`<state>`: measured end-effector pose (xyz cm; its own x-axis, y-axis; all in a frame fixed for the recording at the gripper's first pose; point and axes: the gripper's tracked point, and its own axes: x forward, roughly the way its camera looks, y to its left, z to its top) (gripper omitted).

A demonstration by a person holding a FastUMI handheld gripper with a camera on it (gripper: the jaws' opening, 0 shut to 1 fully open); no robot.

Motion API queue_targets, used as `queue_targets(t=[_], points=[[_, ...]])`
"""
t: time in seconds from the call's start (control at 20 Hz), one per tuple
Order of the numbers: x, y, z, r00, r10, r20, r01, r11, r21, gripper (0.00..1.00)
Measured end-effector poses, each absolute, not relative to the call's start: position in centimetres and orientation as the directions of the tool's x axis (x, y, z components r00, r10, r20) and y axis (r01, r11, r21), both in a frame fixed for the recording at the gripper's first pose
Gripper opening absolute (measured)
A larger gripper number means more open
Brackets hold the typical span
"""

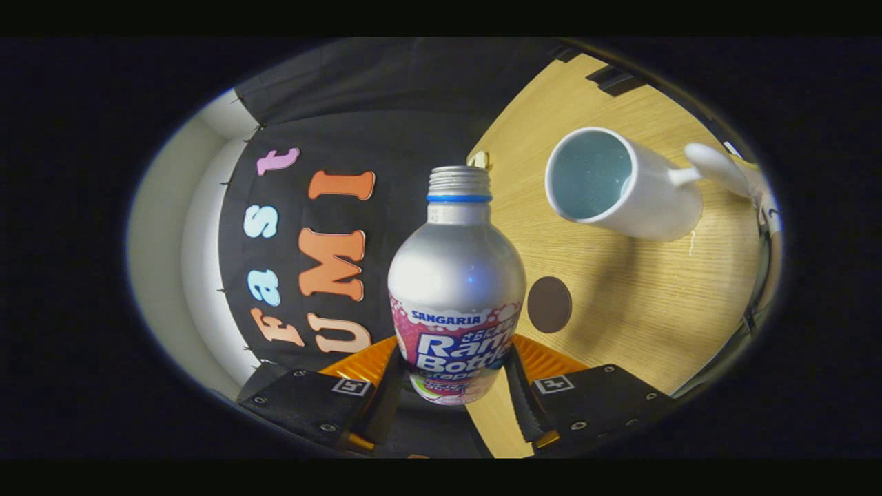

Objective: Take the bottle from table, then pour the juice into the cup, finally place the bottle on the coaster

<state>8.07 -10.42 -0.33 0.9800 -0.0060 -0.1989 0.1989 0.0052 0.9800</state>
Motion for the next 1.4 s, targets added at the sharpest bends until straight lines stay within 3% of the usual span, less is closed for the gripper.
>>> queue_targets(t=[0.7,1.4], points=[[7.1,-12.4,1.8,0.984,-0.042,-0.176,0.162,-0.228,0.960,0.71],[7.6,-12.1,1.0,0.976,-0.014,-0.217,0.203,-0.305,0.930,0.71]])
